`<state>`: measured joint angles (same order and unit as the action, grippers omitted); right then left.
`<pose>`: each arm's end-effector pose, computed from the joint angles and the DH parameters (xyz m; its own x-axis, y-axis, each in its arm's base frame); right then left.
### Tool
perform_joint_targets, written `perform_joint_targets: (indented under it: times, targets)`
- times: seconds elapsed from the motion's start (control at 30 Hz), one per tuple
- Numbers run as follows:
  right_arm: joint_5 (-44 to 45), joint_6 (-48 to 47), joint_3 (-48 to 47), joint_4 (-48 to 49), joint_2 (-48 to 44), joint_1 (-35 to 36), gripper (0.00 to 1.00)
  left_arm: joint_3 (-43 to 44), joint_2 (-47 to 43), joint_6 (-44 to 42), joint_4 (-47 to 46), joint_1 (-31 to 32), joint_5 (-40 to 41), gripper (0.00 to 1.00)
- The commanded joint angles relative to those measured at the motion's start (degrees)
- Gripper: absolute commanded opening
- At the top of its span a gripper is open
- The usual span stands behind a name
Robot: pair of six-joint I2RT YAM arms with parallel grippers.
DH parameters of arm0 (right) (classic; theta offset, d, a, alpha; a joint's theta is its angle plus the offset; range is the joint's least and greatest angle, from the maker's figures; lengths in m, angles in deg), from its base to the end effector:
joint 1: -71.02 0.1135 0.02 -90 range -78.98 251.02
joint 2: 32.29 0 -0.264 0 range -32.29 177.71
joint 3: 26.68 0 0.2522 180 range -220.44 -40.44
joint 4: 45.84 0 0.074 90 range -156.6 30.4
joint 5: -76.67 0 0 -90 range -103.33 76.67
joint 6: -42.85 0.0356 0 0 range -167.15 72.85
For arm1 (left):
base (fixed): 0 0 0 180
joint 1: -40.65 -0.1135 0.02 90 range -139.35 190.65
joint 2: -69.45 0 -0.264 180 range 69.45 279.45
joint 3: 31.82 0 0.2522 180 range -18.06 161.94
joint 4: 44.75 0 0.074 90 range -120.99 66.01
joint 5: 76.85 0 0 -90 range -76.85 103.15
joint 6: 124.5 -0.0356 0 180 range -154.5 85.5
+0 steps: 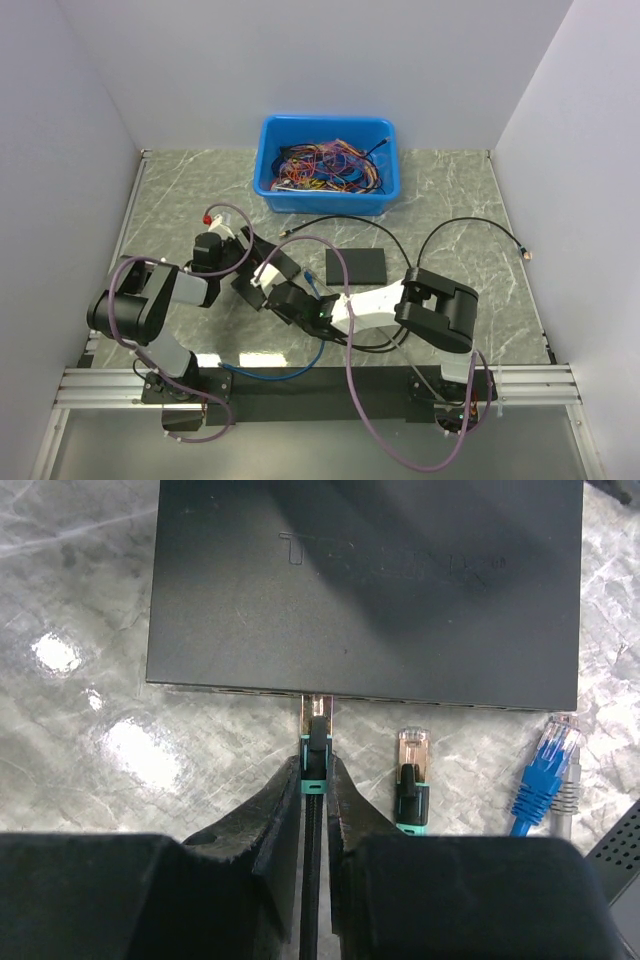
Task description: Insert the plug into the switch port
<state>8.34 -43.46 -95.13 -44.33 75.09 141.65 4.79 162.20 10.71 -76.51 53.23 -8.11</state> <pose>0.1385 0.3542 0.1419 -0.2513 -0.5344 -0.8070 -0.7649 0.6206 -0.1728 0.2615 -0.0716 0.1235 -0.6566 -0.5311 -0.5355 0.0842 0.6539 -0.7519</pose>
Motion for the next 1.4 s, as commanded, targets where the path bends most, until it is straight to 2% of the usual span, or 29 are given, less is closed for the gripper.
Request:
perform_joint_targets:
  times: [0.0,0.4,0.63,0.77,0.93,1.37]
  targets:
    - [0.7,-0.8,-4.0,1.9,0.6,-0.3,0.00,-4.6,1.1,1.8,8.3,3.0,-2.7,0.90]
    - [0.3,-3.2,-9.0,2.0,3.1,-2.9,0.00,-12.1,-2.0,3.8,5.6,9.5,0.9,0.89]
    - [-3.3,-6.8,-12.7,2.8,3.2,-3.0,0.00,-12.2,-3.0,5.1,6.3,11.5,2.4,0.90]
    - [-5.8,-7.3,-13.9,3.0,3.7,-2.7,0.00,-9.5,-7.0,5.1,16.6,11.5,7.6,0.91]
    - [-7.3,-7.1,-15.0,2.7,5.2,-2.1,0.00,-5.3,-11.9,5.3,27.0,11.4,9.7,0.94]
    - [-6.6,-6.2,-18.8,1.2,6.4,-1.7,0.00,3.4,-9.1,4.2,38.2,11.1,17.3,0.99]
